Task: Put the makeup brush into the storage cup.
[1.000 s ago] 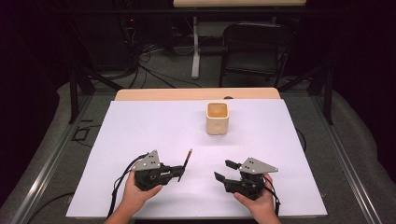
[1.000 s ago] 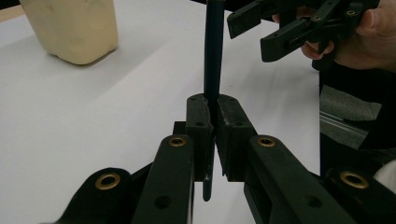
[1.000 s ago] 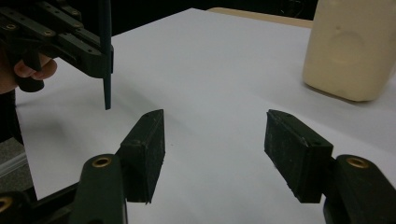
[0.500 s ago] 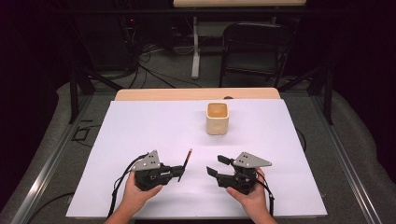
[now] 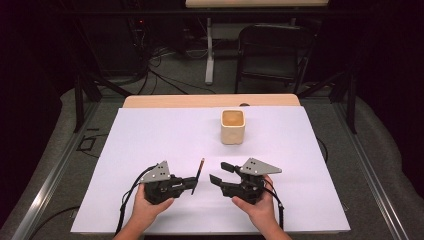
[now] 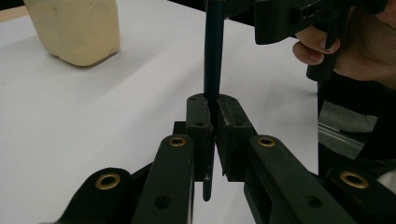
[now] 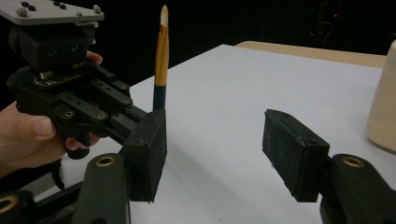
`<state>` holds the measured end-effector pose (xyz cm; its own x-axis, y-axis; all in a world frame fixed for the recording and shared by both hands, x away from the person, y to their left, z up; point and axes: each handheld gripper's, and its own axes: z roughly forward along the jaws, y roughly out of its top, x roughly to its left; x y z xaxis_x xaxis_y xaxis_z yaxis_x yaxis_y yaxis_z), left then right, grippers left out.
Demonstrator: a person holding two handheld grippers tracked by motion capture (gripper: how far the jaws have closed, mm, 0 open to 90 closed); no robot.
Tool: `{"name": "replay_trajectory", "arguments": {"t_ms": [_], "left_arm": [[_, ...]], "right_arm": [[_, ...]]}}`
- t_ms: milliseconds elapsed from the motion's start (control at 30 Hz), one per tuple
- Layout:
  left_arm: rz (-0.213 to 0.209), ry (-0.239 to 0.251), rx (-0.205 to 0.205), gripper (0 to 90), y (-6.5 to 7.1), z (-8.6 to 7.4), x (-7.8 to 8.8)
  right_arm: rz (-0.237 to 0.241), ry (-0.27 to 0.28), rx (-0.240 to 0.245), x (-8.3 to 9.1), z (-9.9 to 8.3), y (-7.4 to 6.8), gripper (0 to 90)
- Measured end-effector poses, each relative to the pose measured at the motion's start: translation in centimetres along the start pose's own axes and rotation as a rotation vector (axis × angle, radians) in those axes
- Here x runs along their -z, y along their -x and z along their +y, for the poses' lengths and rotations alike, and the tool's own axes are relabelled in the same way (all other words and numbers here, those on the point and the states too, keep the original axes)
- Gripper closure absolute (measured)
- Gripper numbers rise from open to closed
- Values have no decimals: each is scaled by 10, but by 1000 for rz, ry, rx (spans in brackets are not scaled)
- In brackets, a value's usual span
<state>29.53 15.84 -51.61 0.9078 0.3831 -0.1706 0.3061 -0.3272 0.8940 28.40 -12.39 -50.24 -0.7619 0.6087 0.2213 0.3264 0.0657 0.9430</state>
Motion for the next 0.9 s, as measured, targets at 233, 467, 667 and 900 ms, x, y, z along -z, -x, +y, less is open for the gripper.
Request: {"name": "replay_trajectory", "arguments": {"t_ms": [233,467,667,900], "left_arm": [[6,13,18,839,0,-1,-2],[7,29,36,839,-1,-2,-2],[13,40,45,840,-2,-2,-1],[14,45,49,840,-2,-3,-1]], "right_arm": [[12,13,3,-4,7,-5,417],[27,29,-12,-6,13,-8,454],[37,34,-49,-6,14,-6,513],[47,42,-84,-6,15,-5,611]]}}
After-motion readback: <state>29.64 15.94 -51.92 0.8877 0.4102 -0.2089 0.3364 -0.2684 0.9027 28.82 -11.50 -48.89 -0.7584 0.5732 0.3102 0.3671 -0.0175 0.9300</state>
